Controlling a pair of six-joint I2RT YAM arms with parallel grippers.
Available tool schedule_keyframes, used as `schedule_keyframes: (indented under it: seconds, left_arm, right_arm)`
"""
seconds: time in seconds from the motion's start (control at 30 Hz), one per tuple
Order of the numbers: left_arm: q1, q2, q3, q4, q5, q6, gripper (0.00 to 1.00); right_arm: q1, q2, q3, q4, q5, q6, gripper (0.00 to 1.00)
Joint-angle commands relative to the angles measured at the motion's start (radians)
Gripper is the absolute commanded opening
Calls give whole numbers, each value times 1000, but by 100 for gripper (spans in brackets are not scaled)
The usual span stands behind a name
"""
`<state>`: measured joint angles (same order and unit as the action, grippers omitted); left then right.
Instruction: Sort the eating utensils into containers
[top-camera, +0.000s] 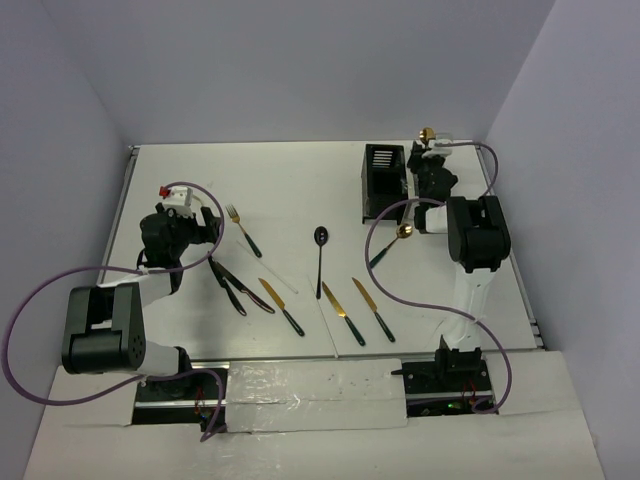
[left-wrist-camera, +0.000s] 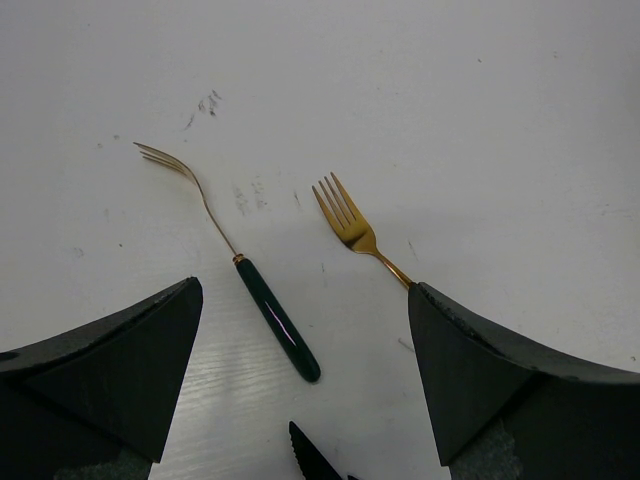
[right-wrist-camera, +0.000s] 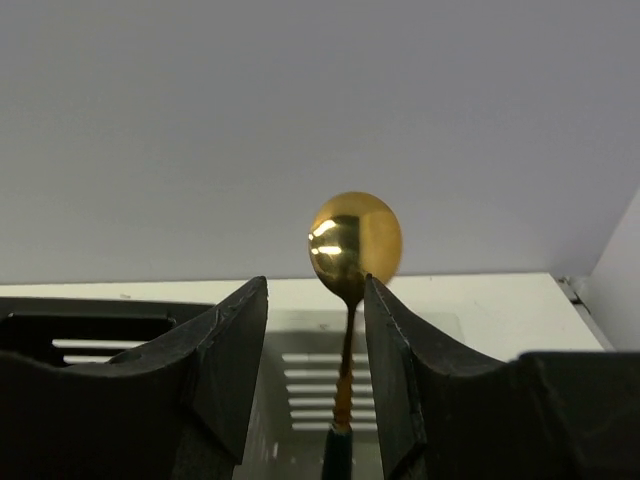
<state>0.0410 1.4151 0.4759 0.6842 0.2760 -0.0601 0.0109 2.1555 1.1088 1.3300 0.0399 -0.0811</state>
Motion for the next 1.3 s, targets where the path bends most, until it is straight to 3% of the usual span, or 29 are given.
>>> schedule_keyframes:
  seconds: [0.0, 0.13, 0.67, 0.73, 0.83, 0.87, 0.9, 0.97, 1.1, 1.13, 1.27]
  left_arm:
    - [5, -2, 43, 32, 5, 16, 94]
    - [5, 1, 50, 21, 8, 17, 94]
    - [5, -1, 52, 18, 12, 19, 93]
    - [5, 1, 52, 20, 11, 19, 93]
    - [5, -5, 53, 14, 8, 19, 93]
    - [5, -10, 55, 12, 6, 19, 93]
    - [5, -22, 50, 12, 5, 22, 93]
    - [5, -36, 50, -11, 2, 40, 93]
    - [5, -77, 204, -271, -61, 120, 94]
    - [5, -77, 252, -452, -81, 164, 94]
    - [7, -76, 392, -773, -156, 227, 93]
  right_arm:
    - [-54, -157, -67, 189, 0, 82, 50]
    - [-86, -246, -118, 160, -34, 191, 50]
    - [-118, -387, -145, 25, -107, 297, 56]
    - [-117, -495, -153, -137, -110, 343, 57]
    - [-114, -660, -23, -742, -55, 469, 59]
    - [-109, -678, 35, -1083, -55, 524, 59]
    - [-104, -703, 119, -1211, -72, 530, 59]
    - [-65, -742, 134, -1444, -132, 506, 58]
    - [102, -949, 25, -1660, 78, 451, 61]
    - [121, -980, 7, -1693, 96, 454, 62]
    - [136, -1072, -110, -1787, 41, 530, 62]
